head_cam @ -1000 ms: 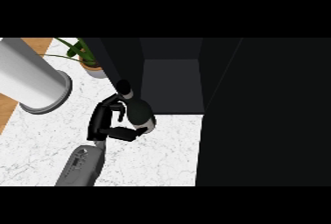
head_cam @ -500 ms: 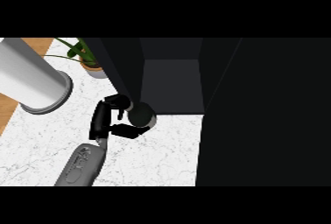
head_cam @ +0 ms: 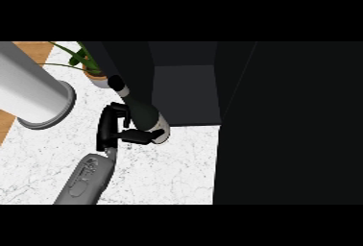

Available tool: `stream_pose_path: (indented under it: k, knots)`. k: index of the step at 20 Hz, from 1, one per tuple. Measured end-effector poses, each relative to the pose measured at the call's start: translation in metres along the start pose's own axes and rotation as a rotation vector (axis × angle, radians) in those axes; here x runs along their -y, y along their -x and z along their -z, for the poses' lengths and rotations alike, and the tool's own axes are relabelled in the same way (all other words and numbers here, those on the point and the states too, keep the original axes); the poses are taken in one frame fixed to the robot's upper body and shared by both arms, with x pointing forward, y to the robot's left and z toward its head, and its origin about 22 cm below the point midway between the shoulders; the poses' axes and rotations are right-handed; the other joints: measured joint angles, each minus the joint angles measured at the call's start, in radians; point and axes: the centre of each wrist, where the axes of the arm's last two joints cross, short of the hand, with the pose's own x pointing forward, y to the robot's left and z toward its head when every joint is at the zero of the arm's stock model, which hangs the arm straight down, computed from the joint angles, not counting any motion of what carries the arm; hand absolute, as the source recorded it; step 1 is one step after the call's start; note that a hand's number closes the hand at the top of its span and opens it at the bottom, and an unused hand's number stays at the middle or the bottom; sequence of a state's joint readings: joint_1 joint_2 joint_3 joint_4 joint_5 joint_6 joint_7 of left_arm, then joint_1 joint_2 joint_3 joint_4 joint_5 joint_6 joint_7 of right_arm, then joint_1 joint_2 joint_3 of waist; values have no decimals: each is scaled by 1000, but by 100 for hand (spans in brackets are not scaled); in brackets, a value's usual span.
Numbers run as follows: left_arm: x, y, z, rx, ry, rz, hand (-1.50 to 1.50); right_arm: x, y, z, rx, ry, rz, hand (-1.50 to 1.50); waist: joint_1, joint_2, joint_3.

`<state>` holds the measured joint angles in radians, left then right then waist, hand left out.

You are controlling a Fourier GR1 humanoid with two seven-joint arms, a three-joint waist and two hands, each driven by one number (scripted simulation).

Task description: Pick up the wine, place it into the cabinet and close the cabinet

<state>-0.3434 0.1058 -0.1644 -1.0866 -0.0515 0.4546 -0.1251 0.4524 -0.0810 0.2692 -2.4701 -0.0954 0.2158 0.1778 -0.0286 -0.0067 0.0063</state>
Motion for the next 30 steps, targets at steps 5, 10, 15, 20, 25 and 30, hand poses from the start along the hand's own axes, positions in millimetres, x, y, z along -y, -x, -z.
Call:
stream_pose_path:
  k: [5,10,15,20,25,30]
  knots:
    - [-2,-1,8,1,-44,87,150,0,1,0,9,-11,4,-150,-12,-2,4]
    - [-2,0,10,7,-61,147,150,-1,2,0,13,-26,13,-150,-19,-5,7]
    - [-2,1,9,7,-96,169,150,-2,3,1,17,-39,23,-150,-30,-6,10]
    - [-1,3,8,6,-119,190,150,-4,4,0,17,-46,33,-150,-36,-9,12]
    - [-3,6,7,8,-157,182,150,-5,5,-2,24,-57,46,-150,-50,-8,13]
    - [-2,7,6,13,-181,164,150,-4,6,-1,26,-60,47,-150,-54,-3,12]
